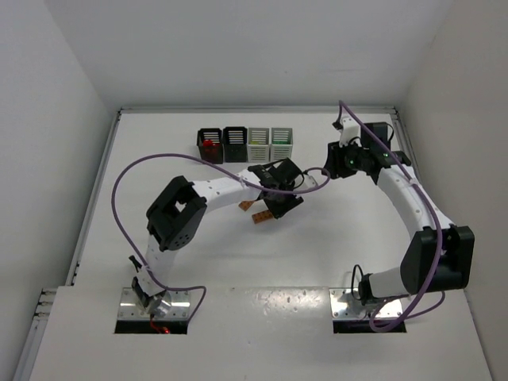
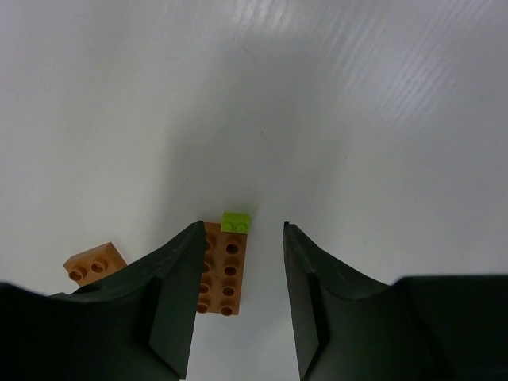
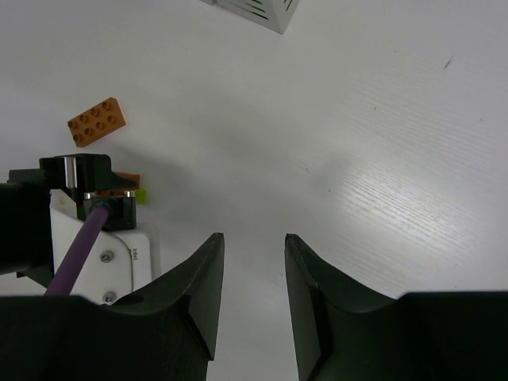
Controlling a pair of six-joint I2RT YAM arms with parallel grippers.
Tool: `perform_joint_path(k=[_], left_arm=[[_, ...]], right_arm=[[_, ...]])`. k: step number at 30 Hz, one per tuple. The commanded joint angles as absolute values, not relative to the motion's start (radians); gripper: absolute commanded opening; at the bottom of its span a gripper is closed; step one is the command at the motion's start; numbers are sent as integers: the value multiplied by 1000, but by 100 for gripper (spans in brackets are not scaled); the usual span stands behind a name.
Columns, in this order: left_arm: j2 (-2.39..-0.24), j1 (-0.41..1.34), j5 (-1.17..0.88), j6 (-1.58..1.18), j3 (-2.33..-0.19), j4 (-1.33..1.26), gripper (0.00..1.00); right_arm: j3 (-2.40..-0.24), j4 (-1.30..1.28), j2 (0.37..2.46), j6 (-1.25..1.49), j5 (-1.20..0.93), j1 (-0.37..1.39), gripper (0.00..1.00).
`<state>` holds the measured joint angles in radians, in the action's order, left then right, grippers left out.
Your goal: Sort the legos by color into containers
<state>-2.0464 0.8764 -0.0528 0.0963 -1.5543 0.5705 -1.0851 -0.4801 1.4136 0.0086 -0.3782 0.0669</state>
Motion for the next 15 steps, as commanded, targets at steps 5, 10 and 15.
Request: perform_joint_path(k=[5,10,15], left_arm=[[-2097,879,-34,112,-1623,591,49],[-2120,879,-55,121,-1634,591,49],[-2129,879,-45,121,-1625,591,49]], right_arm=[[-1088,-440,1384,46,-436,49,37],[-1097,-449,1384,46,-446,40,37],[-1106,-449,1393,46,-466,40,37]])
